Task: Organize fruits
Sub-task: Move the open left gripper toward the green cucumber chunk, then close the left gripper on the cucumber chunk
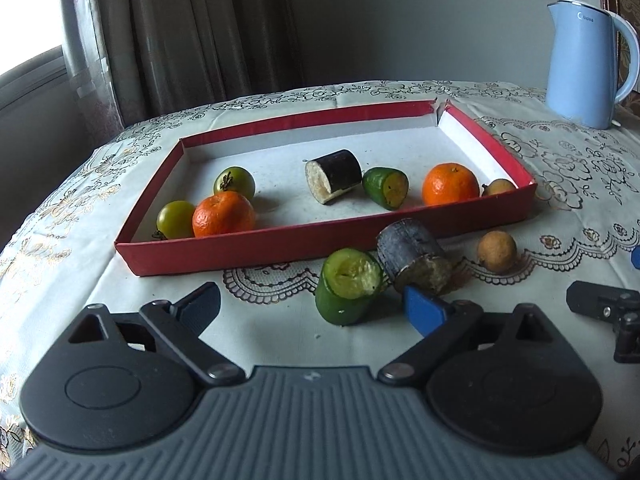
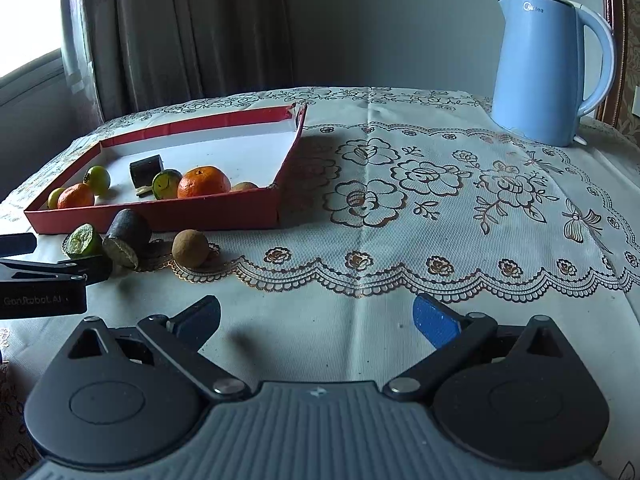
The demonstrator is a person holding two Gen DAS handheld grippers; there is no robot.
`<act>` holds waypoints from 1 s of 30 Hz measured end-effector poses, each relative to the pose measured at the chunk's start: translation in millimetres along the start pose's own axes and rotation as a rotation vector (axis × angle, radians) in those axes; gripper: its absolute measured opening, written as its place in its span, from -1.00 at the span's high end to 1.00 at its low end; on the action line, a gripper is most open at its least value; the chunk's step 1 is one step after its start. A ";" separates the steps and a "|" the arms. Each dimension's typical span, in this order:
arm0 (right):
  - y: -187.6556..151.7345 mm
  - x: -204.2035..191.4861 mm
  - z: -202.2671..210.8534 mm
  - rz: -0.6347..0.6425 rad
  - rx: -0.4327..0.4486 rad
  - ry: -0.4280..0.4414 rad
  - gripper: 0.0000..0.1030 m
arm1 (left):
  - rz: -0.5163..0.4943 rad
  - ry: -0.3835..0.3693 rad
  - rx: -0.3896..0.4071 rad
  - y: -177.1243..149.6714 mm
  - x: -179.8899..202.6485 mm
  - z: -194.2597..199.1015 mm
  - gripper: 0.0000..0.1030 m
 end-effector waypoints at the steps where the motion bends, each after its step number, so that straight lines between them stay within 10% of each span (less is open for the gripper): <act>1: 0.1 0.0 0.0 0.000 0.000 0.000 -1.00 | 0.005 0.000 -0.005 -0.2 -0.7 -1.5 -0.82; 30: -0.5 -0.3 -1.8 0.006 -0.003 -0.006 -1.00 | 0.158 -0.042 -0.033 0.7 -20.5 -9.2 -0.84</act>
Point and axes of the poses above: each gripper's, at about its wrist camera, not at the fingertips, and z roughly against the way its jaws point, x to its right, y to its top, the point moved 5 cm from there along -z, roughly the way its jaws point, and after that the axes turned 2 degrees about z, right-handed, at the moved point
